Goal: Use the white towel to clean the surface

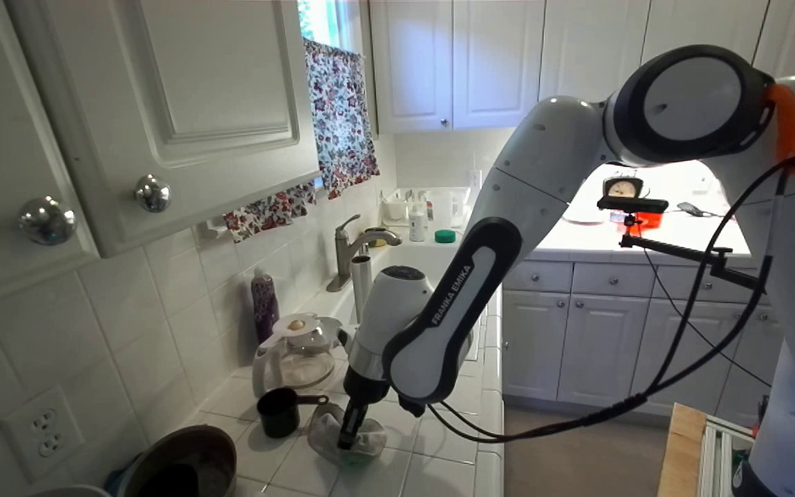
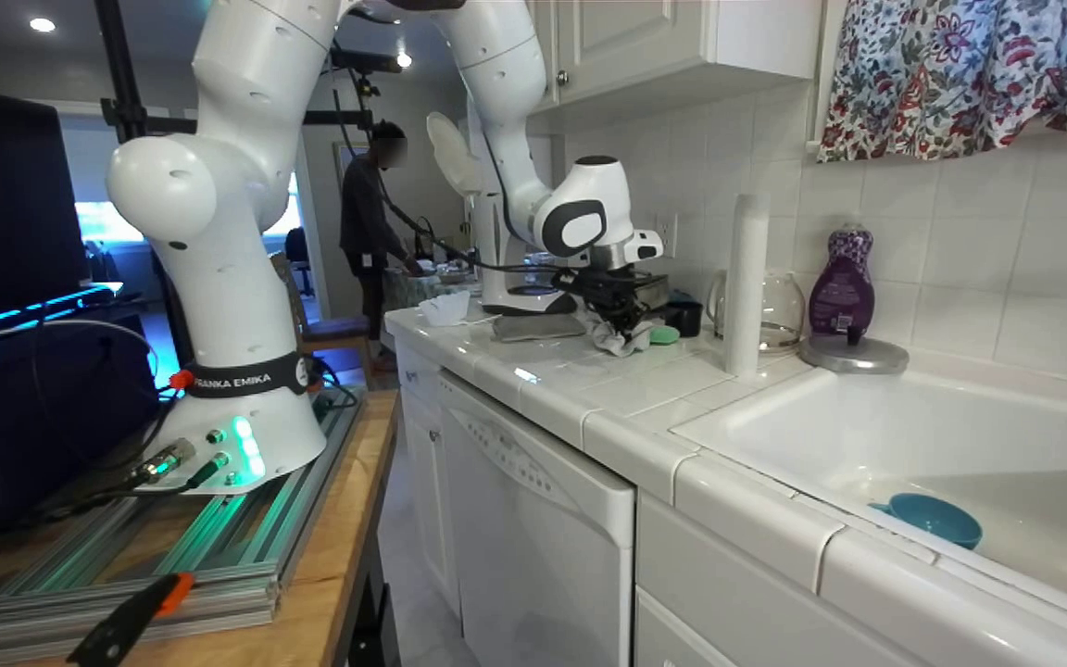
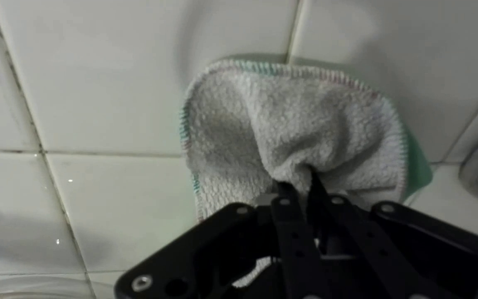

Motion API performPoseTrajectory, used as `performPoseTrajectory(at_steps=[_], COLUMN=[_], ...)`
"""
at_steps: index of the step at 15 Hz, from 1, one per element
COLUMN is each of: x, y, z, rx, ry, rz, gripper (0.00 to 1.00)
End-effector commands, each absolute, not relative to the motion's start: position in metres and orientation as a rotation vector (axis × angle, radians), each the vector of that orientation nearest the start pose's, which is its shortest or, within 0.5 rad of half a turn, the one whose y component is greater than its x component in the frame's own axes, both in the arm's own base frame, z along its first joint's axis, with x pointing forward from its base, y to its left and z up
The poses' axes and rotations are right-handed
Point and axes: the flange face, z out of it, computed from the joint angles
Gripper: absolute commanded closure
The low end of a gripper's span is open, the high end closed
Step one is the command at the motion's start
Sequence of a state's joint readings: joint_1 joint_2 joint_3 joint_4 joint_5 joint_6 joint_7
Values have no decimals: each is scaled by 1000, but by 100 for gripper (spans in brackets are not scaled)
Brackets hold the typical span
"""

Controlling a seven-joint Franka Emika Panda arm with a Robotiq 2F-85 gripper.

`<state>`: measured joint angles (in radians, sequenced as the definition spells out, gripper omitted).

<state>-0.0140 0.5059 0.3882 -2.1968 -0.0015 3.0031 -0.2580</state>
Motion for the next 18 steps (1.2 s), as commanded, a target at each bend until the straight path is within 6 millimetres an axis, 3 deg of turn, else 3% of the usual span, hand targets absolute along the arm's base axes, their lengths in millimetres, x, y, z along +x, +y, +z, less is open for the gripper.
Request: performPoseTrajectory(at_steps=[1,5,9,15,18], x=[575,590,592,569,546], y=[198,171,145,106,91], z=[192,194,195,198,197], rx=[-2795,-2821,-2854,-2856,-2817], ry=[-743,-633,-486,-244,-122], rz=[-471,-494,-477,-466,-445], gripper=[97,97,97,97,97])
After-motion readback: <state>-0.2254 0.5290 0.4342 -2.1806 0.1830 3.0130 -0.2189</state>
